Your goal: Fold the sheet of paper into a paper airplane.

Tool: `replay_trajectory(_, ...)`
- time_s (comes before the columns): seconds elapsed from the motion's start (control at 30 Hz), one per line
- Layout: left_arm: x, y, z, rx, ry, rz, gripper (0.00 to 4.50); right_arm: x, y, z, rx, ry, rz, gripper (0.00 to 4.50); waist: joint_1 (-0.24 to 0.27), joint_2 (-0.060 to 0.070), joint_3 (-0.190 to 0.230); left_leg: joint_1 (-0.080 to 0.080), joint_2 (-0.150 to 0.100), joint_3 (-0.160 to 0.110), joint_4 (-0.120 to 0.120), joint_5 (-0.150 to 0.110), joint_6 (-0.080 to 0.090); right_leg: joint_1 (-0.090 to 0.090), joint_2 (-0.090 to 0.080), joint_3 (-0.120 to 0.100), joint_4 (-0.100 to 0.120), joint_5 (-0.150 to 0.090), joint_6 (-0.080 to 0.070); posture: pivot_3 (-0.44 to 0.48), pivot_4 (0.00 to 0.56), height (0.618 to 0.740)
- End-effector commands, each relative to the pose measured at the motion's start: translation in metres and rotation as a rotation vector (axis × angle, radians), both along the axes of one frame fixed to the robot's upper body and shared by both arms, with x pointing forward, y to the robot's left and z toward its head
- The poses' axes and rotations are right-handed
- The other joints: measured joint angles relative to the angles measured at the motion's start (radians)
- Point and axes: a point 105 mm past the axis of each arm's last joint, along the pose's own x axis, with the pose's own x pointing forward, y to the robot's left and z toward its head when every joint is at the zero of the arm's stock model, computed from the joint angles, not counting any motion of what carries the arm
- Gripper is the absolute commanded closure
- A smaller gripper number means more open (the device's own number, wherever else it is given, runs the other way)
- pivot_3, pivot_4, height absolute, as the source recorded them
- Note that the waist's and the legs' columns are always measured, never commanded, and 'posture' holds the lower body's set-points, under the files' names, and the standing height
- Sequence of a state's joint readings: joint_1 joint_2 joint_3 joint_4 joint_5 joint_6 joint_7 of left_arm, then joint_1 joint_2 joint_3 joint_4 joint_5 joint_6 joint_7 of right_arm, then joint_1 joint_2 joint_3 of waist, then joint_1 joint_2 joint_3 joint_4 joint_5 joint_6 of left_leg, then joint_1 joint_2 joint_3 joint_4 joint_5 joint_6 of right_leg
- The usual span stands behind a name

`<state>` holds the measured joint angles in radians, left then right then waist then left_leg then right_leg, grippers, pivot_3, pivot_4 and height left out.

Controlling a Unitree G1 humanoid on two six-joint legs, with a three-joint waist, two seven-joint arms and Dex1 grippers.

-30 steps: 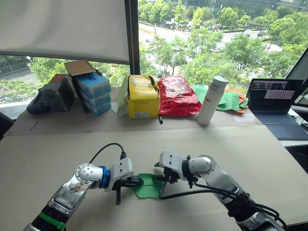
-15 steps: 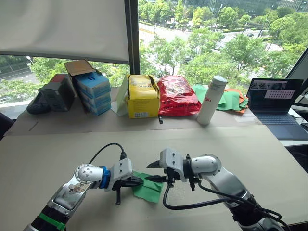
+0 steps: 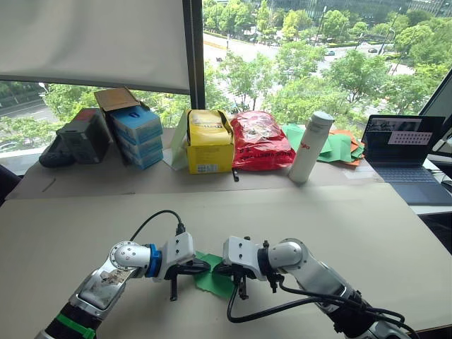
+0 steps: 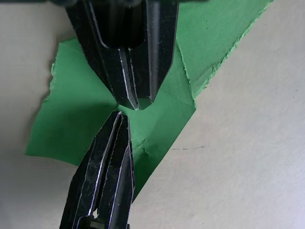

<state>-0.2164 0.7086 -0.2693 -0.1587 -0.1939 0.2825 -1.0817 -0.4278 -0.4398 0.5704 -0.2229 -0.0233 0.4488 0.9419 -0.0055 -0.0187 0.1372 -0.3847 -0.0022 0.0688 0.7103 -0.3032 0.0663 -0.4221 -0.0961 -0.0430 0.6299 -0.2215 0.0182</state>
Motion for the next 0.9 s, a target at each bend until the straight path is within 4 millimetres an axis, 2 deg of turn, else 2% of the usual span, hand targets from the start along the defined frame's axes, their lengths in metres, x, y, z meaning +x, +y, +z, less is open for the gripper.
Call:
replay_trajectory(0.03, -0.004, 0.008, -0.016, 0.060, 0.044, 0.023, 4.50, 0.003, -0.003, -0.005, -0.041, 0.019, -0.023, 4.47, 0.000, 0.000, 0.000, 0.000, 0.000, 0.000, 0.000, 0.000, 0.000, 0.000, 0.000, 0.000, 0.000, 0.000, 0.000, 0.000, 0.150, 0.740)
replay_trajectory(0.27, -0.003, 0.008, -0.015, 0.062, 0.035, 0.023, 4.50, -0.001, -0.020, -0.038, -0.176, 0.181, -0.103, 4.47, 0.001, 0.001, -0.001, 0.002, 0.000, 0.000, 0.000, 0.000, 0.000, 0.001, -0.001, 0.000, 0.000, 0.000, 0.000, 0.000, 0.150, 0.740)
replay_trajectory(0.43, -0.003, 0.009, -0.016, 0.068, 0.033, 0.025, 4.50, -0.006, -0.036, -0.054, -0.252, 0.232, -0.133, 4.47, 0.006, 0.004, -0.004, 0.004, 0.000, -0.001, 0.000, -0.001, 0.001, 0.001, -0.005, 0.000, -0.001, 0.000, 0.000, 0.000, 0.150, 0.740)
replay_trajectory(0.9, -0.001, 0.011, -0.016, 0.078, 0.027, 0.028, 4.50, -0.023, -0.071, -0.059, -0.306, 0.267, -0.196, 4.47, 0.025, 0.010, -0.012, 0.005, -0.001, -0.001, -0.001, -0.003, 0.004, 0.003, -0.011, -0.003, -0.005, 0.000, 0.001, 0.000, 0.150, 0.740)
